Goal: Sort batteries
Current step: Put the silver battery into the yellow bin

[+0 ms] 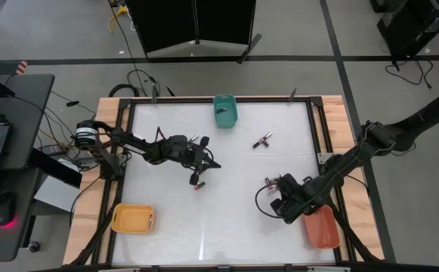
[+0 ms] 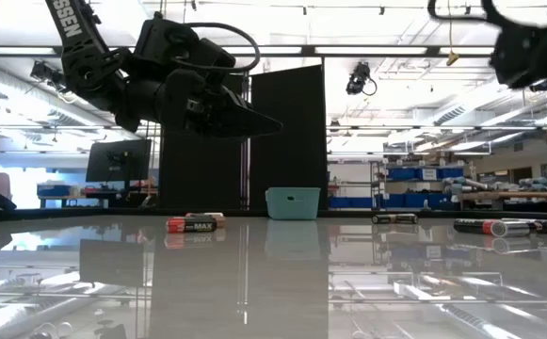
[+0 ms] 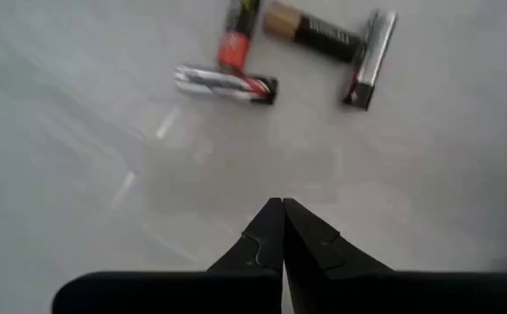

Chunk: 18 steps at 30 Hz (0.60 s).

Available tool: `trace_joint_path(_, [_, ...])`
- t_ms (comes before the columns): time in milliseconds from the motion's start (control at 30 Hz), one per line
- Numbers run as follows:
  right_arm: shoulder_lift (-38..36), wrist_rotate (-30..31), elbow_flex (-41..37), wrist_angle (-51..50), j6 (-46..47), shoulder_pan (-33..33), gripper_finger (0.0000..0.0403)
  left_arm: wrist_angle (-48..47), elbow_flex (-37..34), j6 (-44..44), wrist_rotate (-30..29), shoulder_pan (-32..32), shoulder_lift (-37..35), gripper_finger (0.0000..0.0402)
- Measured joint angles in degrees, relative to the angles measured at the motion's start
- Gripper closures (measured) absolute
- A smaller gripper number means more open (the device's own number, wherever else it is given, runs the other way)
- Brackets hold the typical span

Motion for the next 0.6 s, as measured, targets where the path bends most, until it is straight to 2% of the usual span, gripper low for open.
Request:
trace_joint_path(100, [-2.01,-0.31,-2.72,1.96,-0.91,-0.01,0.0391,-0.03,0.0,0.02,0.0,0.0,0.0,0.0396])
trace_joint_path(267, [-7.95,6.37,-8.93,11.42,1.37,0.73,0.0391,-0.07,0.0,0.04,0.0,0.0,0.0,0.0396])
trace_joint_path(367, [-10.04,7.59,-13.04,14.61,4.89,0.76,0.0387,-0.12,0.0,0.04,-0.01,0.0,0.0,0.0396])
trace_joint_path(600, [-9.06,8.16,-16.91,16.27,6.57,-1.93,0.0332,-0.45,0.0,0.02,0.0,0.0,0.0,0.0396])
